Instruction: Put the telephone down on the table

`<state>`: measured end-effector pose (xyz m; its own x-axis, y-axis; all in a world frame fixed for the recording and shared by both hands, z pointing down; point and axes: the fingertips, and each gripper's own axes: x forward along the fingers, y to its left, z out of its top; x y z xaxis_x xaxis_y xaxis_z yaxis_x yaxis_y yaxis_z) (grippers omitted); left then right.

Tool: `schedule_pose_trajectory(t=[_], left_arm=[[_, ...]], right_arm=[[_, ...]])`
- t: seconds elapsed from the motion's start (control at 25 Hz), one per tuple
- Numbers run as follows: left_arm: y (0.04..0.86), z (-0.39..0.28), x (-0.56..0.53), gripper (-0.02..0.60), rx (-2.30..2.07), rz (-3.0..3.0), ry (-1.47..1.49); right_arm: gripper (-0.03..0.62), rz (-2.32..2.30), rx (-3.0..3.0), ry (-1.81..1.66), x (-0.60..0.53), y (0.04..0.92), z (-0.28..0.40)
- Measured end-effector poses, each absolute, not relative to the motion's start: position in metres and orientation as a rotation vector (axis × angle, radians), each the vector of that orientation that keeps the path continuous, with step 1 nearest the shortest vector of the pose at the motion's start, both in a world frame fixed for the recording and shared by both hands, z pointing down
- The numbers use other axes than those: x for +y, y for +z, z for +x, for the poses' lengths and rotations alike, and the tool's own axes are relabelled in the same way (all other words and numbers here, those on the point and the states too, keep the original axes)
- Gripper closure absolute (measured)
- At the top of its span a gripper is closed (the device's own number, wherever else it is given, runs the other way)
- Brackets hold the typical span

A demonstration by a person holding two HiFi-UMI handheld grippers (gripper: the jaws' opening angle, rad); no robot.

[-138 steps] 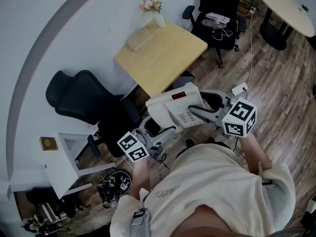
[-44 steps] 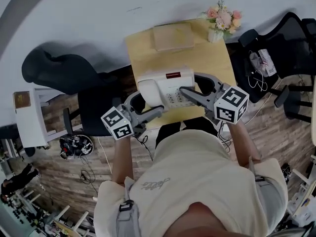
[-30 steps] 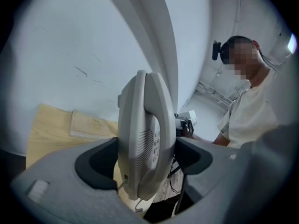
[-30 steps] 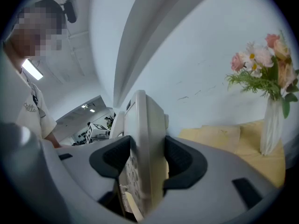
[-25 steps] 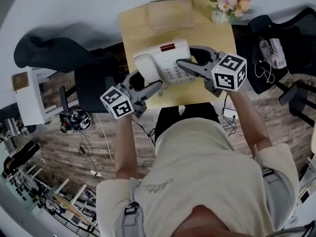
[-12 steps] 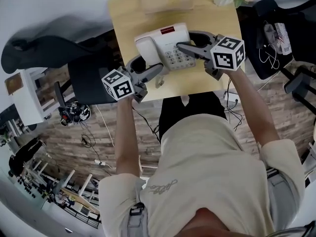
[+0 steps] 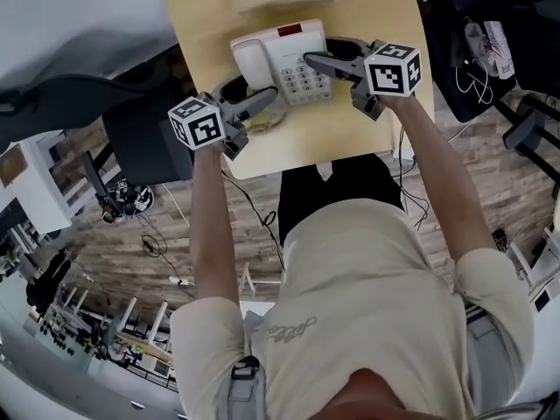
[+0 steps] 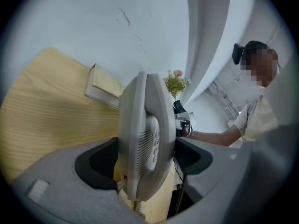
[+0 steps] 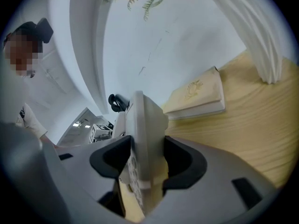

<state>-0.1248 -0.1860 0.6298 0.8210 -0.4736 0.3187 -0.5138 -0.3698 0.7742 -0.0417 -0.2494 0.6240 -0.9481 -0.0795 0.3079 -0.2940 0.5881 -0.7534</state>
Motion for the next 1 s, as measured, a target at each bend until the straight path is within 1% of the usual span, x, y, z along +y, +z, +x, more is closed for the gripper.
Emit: schedule_pose_trajectory(t=[0.36, 1.0], left_arm=[[0.664, -0.128, -0.207, 0.202, -0.712, 1.925, 0.051], [0.689, -0.133, -0.224, 0.202, -0.720, 1.682, 0.052]], right_arm=[[0.367, 0.327, -2.456, 1.392, -0.270, 0.662, -0.046], [0.364, 0.401, -2.272, 1.517, -0.282, 0.700, -0.053]])
